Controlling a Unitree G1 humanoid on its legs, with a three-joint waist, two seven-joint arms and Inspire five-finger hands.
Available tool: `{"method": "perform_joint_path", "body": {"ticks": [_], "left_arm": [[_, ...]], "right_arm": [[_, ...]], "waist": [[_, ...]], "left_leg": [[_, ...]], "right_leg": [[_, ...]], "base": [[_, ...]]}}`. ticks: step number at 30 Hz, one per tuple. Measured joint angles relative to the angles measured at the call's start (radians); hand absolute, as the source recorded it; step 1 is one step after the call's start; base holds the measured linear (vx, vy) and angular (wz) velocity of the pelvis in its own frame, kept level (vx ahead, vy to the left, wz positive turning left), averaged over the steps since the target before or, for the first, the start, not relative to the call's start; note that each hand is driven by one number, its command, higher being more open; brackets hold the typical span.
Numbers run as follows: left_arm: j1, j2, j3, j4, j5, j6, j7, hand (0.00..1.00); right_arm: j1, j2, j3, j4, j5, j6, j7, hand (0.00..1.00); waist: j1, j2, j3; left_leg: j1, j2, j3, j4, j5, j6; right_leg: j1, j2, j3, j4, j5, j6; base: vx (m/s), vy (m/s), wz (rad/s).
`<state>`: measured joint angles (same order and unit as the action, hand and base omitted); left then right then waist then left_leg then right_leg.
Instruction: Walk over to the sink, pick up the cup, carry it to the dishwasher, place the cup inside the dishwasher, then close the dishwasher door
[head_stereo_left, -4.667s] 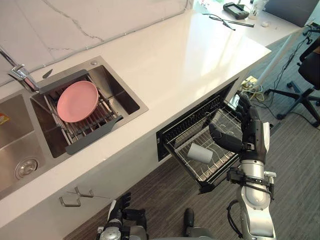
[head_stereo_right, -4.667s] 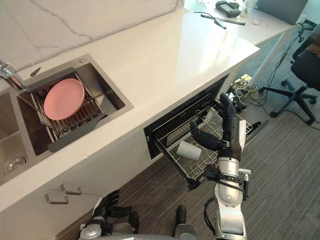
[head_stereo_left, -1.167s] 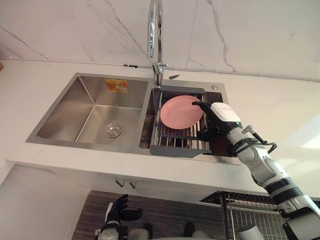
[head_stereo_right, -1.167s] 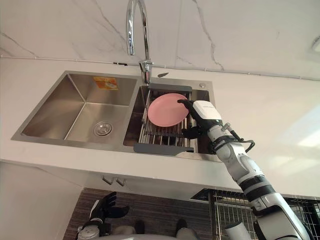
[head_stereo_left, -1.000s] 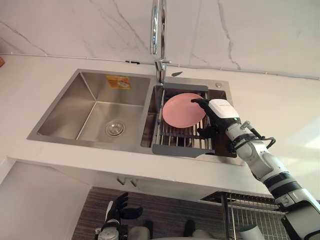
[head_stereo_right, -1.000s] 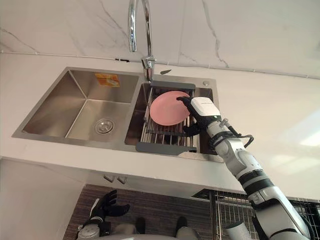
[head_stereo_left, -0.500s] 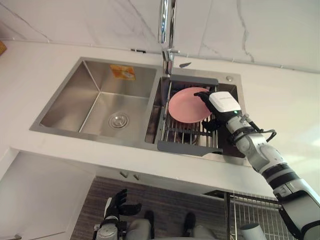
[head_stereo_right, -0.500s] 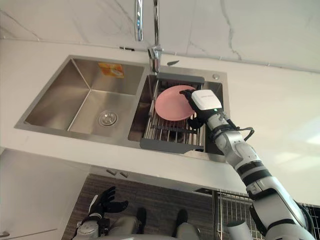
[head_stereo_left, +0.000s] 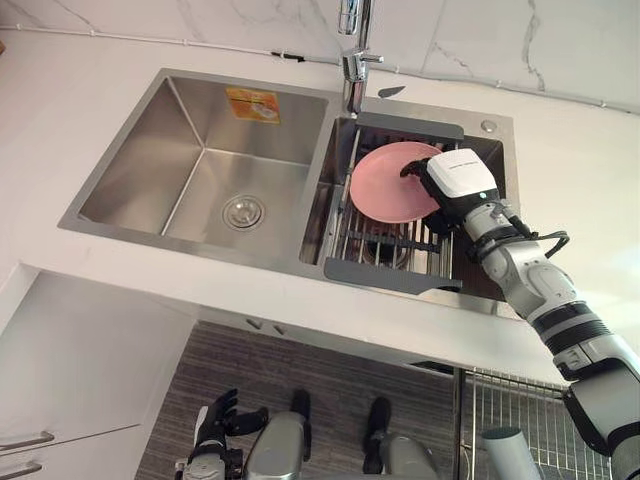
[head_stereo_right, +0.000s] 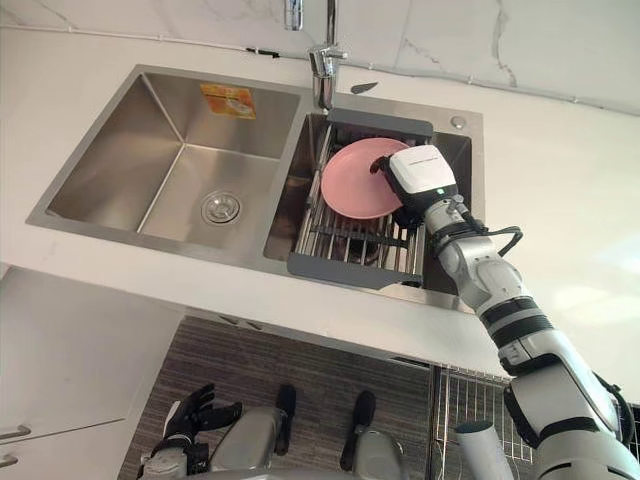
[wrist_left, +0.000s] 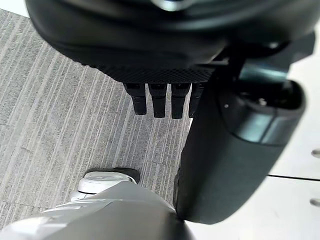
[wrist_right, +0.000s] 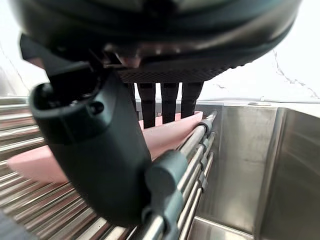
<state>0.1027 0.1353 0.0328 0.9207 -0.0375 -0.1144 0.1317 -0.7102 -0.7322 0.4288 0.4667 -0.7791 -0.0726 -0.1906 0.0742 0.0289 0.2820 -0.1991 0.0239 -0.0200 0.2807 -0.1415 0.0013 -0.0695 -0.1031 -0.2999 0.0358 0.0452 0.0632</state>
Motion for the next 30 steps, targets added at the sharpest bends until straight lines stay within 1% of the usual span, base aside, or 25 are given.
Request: {"method": "perform_joint_path", "body": {"ticks": [3,5,7,11,15,18,20,22,25,27,30], "left_arm": [[-0.001,-0.005,-0.002,-0.001,0.000,-0.001,0.000,0.90],[0.000,-0.004,-0.003,0.000,0.000,-0.001,0.000,0.90],[-0.001,-0.003,-0.003,0.001,0.000,0.000,0.001,0.90],[0.000,-0.002,-0.003,0.004,0.000,0.004,0.001,0.90],[0.000,-0.002,-0.004,0.003,0.000,0.012,0.001,0.90],[0.001,-0.001,-0.004,0.003,0.000,0.018,0.001,0.90],[0.006,-0.002,-0.004,0.004,0.001,0.023,0.001,0.90],[0.011,-0.001,-0.004,0.004,0.003,0.026,0.001,0.90],[0.017,0.003,-0.003,0.016,0.020,0.032,0.001,0.90],[0.020,0.006,-0.002,0.022,0.026,0.033,0.001,0.90],[0.028,0.012,-0.002,0.026,0.029,0.040,0.000,0.90]], "right_arm": [[-0.045,-0.005,-0.006,0.000,0.013,0.013,-0.032,0.30],[-0.053,-0.011,-0.010,0.000,0.023,0.012,-0.029,0.30],[-0.051,-0.011,-0.011,0.000,0.041,0.015,-0.028,0.30],[-0.011,-0.005,-0.044,-0.031,0.053,0.012,-0.029,0.30],[0.053,0.016,-0.107,-0.095,0.052,0.022,-0.029,0.30],[0.124,0.046,-0.175,-0.186,0.064,0.029,-0.029,0.30],[0.175,0.086,-0.233,-0.269,0.090,0.029,-0.031,0.30],[0.235,0.127,-0.289,-0.401,0.095,0.024,-0.046,0.30],[0.301,0.168,-0.319,-0.517,0.129,0.008,-0.072,0.30],[0.352,0.203,-0.340,-0.589,0.133,-0.012,-0.074,0.30],[0.410,0.239,-0.363,-0.648,0.167,-0.033,-0.075,0.30]], "waist": [[0.005,0.010,0.006],[0.015,0.011,0.006],[0.017,0.011,0.007],[0.017,0.011,0.008],[0.020,0.011,0.008],[0.020,0.011,0.008],[0.019,0.011,0.008],[0.017,0.011,0.007],[0.006,0.009,0.006],[0.001,0.003,0.001],[-0.007,-0.006,-0.004]], "left_leg": [[-0.001,0.000,-0.001,0.000,0.000,0.000],[0.000,0.001,-0.002,-0.001,0.001,0.000],[-0.001,0.000,-0.001,-0.001,0.001,0.000],[0.000,-0.001,0.002,0.000,0.002,0.000],[0.004,-0.002,0.004,0.000,0.011,-0.001],[0.019,-0.001,0.007,-0.003,0.011,-0.001],[0.044,-0.001,0.017,-0.016,0.011,-0.001],[0.063,0.000,0.032,-0.030,0.011,-0.001],[0.089,0.000,0.034,-0.040,0.011,0.000],[0.108,0.000,0.041,-0.056,0.012,0.000],[0.132,0.000,0.053,-0.074,0.012,0.001]], "right_leg": [[-0.001,0.000,-0.001,0.000,0.000,0.000],[-0.001,0.001,-0.002,0.000,0.000,0.000],[-0.004,0.000,-0.002,0.000,0.000,0.000],[-0.004,0.000,0.000,0.000,0.000,0.000],[-0.002,0.000,0.001,0.000,0.000,0.000],[0.007,0.000,0.007,0.000,0.000,0.000],[0.021,-0.002,0.019,0.000,-0.001,0.001],[0.027,-0.003,0.031,-0.001,-0.001,0.001],[0.050,-0.004,0.033,-0.007,-0.001,0.001],[0.058,-0.004,0.041,-0.009,-0.002,0.002],[0.070,-0.004,0.052,-0.012,-0.002,0.002]], "base": [[-0.01,-0.005,0.01],[0.02,-0.004,0.01],[0.04,-0.005,-0.01],[0.02,-0.002,-0.01],[0.00,0.000,0.00],[0.03,-0.007,-0.05],[0.03,0.001,-0.14],[0.01,-0.002,-0.17],[0.00,-0.002,-0.02],[-0.02,-0.016,-0.08],[-0.03,-0.014,-0.10]]}}
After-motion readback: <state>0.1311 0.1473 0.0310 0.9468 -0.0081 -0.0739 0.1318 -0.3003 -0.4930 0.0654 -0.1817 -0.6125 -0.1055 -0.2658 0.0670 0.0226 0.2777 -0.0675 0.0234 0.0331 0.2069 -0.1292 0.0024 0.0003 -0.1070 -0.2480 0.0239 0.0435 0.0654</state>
